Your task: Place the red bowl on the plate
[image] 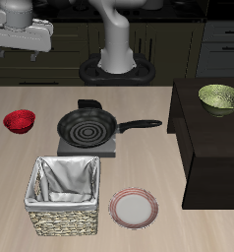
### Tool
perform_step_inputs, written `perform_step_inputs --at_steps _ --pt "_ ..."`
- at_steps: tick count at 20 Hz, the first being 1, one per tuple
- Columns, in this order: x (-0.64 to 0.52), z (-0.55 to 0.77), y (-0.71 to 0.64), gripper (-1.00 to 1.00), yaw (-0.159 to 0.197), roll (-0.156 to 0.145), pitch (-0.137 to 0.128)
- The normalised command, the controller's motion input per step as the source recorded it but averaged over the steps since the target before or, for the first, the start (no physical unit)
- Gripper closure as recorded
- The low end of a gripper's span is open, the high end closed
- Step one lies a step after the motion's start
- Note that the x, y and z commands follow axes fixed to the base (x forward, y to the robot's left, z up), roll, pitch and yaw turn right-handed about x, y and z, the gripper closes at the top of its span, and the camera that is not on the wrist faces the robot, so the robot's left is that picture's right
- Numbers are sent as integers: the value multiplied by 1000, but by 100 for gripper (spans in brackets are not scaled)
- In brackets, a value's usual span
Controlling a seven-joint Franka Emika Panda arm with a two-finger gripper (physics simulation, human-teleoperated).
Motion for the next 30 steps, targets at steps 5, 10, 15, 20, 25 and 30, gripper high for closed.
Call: perform_step_inputs --at_steps 5,10,15,20,25,30 --pt "-57 159 -333 -100 -12 68 -28" --pt "69 79 -470 -100 -8 -22 3" --pt "109 58 -533 -100 3 -59 -22" --pt "3 -46 -154 -100 9 -19 -1" --pt "-40 -322 157 -100 -10 9 18" --pt "0 -219 180 -100 -36 -15 -2"
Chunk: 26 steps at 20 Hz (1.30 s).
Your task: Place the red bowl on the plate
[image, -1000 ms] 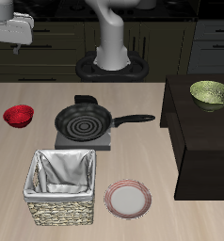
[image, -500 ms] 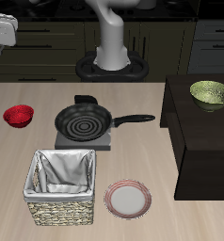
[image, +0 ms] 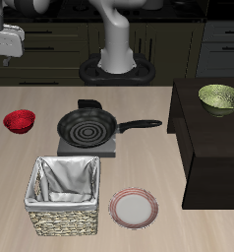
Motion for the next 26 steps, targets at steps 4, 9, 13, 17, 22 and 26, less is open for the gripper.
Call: perform_step_inputs --at_steps 4,9,13,17,22,26 --pt "56 -372 182 -100 -7 3 47" --pt "49 -333 -36 -100 -15 -28 32" --pt "7 -310 -10 -100 -24 40 53" --pt "0 -118 -27 -100 -22 3 5" --pt "16 -324 31 -100 -5 8 40" --pt "-22 -332 -44 -100 -21 0 45"
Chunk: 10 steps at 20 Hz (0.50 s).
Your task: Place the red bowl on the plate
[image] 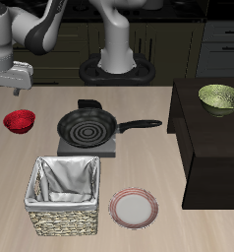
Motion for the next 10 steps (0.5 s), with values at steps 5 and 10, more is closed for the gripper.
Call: perform_step_inputs --at_steps 5,10 --pt "32 -302 -114 -100 -4 -24 29" --pt "42 -269 -105 -100 -16 -27 34"
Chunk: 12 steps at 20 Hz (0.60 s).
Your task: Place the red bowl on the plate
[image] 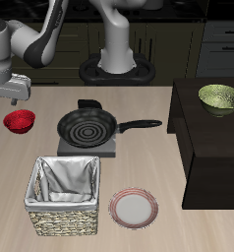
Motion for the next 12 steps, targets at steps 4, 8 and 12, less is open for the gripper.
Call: perform_step_inputs --at_steps 4,8,12 --pt "-46 -310 79 -100 7 18 59" --pt "-104 -201 122 -100 4 33 27" --pt "-4 -165 -63 -100 -21 -6 28"
